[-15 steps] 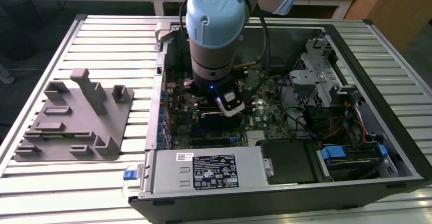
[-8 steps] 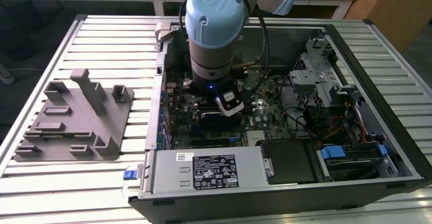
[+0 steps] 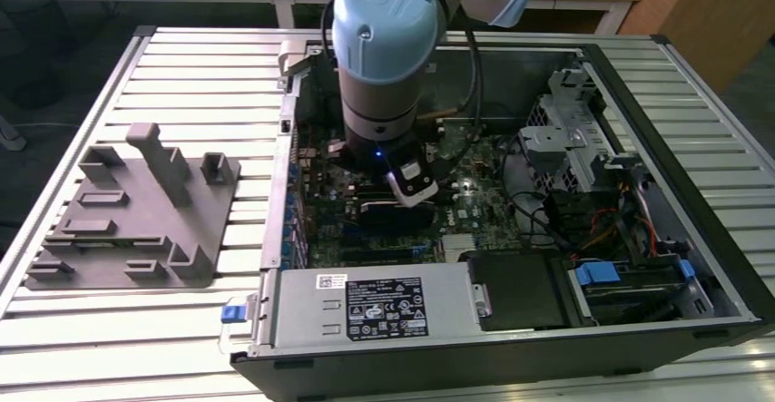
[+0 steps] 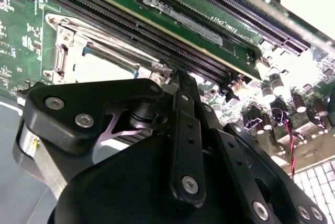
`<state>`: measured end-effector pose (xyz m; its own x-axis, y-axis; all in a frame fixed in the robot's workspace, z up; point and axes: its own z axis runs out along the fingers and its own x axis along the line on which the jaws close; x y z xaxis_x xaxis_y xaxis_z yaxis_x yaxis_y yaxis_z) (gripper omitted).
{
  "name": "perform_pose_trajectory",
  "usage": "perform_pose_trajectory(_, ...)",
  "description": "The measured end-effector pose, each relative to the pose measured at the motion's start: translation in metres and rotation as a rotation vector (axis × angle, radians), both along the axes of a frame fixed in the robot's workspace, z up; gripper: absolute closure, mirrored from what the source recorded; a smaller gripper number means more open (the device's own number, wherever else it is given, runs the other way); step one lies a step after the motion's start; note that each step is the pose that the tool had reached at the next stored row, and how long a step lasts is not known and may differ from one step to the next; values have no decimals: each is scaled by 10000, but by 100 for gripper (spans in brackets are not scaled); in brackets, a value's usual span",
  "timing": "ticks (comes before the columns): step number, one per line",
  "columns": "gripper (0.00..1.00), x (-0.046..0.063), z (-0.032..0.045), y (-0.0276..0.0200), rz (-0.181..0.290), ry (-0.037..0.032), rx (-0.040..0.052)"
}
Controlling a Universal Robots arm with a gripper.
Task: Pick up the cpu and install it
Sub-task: 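Install the second cpu locking lever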
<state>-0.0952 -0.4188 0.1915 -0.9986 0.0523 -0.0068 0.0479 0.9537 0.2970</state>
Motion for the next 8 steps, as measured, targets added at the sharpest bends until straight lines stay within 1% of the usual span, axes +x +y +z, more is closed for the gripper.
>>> perform_pose_trajectory(4, 89, -1, 82, 6, -1, 3, -21)
perform_pose_trajectory(8, 89, -1, 190, 13, -7, 4, -48)
